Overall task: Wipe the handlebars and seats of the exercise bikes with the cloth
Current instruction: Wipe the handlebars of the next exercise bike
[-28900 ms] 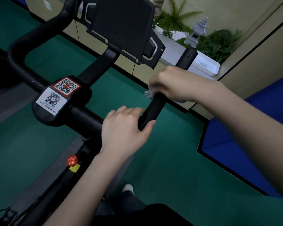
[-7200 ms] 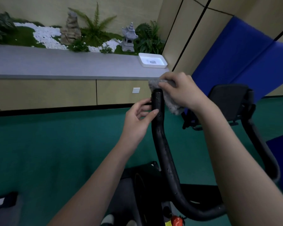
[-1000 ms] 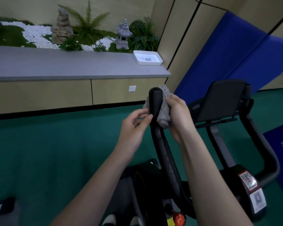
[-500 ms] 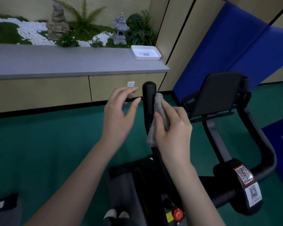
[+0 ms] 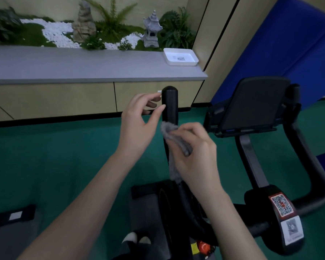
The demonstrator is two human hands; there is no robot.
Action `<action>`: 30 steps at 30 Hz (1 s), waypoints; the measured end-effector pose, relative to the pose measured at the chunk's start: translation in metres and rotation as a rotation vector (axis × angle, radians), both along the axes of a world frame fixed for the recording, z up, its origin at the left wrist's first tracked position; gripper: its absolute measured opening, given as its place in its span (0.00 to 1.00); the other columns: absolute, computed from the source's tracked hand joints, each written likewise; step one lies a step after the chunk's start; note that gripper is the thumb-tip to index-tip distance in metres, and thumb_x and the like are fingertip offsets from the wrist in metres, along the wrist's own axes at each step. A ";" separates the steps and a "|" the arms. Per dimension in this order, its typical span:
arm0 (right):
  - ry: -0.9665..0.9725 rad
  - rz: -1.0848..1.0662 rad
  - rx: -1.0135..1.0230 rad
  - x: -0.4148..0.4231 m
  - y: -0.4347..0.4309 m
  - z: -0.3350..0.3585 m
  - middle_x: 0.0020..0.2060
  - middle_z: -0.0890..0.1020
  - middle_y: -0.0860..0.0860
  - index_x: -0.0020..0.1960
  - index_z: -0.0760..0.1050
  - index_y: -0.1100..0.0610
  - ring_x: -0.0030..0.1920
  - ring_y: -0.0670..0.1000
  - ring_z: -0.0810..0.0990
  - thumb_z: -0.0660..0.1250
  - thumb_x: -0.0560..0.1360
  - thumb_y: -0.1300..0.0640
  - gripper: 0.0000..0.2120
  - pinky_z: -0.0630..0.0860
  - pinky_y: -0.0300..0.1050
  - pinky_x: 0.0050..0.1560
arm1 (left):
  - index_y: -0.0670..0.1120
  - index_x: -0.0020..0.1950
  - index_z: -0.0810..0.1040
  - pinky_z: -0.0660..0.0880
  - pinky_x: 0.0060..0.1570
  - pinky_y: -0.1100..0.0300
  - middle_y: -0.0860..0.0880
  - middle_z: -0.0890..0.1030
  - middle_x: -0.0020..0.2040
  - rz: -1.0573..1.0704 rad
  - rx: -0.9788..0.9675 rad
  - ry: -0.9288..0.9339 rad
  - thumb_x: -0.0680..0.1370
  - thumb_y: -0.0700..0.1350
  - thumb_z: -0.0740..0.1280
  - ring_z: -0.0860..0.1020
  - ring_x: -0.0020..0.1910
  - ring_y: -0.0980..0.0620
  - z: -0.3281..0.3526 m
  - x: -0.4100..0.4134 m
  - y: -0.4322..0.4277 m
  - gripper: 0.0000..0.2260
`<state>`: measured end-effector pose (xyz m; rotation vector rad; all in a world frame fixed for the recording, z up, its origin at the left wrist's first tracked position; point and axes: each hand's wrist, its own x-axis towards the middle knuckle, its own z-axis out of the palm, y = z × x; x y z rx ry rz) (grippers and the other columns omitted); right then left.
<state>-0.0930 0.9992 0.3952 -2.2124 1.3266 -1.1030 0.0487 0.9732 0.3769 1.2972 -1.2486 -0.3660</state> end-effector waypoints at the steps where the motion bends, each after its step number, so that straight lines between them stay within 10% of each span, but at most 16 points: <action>1: 0.030 0.034 0.010 -0.003 0.003 -0.001 0.44 0.79 0.54 0.46 0.82 0.64 0.44 0.42 0.75 0.73 0.70 0.67 0.05 0.70 0.24 0.47 | 0.42 0.58 0.79 0.77 0.50 0.55 0.50 0.78 0.51 0.006 0.001 -0.002 0.77 0.39 0.68 0.78 0.49 0.53 0.000 0.000 0.000 0.10; 15: -0.027 -0.106 0.081 -0.027 0.005 -0.009 0.35 0.81 0.50 0.47 0.81 0.61 0.36 0.45 0.77 0.69 0.75 0.62 0.03 0.69 0.27 0.38 | 0.41 0.54 0.83 0.67 0.61 0.50 0.47 0.81 0.58 -0.069 -0.301 -0.868 0.79 0.43 0.66 0.75 0.63 0.44 0.006 0.000 -0.010 0.08; 23: -0.093 -0.169 0.472 -0.032 -0.003 -0.010 0.34 0.83 0.47 0.43 0.82 0.54 0.37 0.43 0.80 0.68 0.75 0.57 0.05 0.75 0.37 0.40 | 0.42 0.43 0.83 0.59 0.70 0.55 0.48 0.81 0.43 -0.307 -0.299 -0.992 0.80 0.46 0.64 0.77 0.54 0.45 0.021 0.014 -0.044 0.12; 30: -0.094 -0.428 0.213 0.014 0.012 -0.001 0.40 0.82 0.50 0.48 0.83 0.58 0.42 0.43 0.78 0.71 0.73 0.61 0.05 0.68 0.24 0.42 | 0.43 0.38 0.82 0.60 0.69 0.55 0.49 0.78 0.38 -0.458 -0.369 -0.909 0.79 0.47 0.64 0.75 0.47 0.47 0.020 0.025 -0.060 0.14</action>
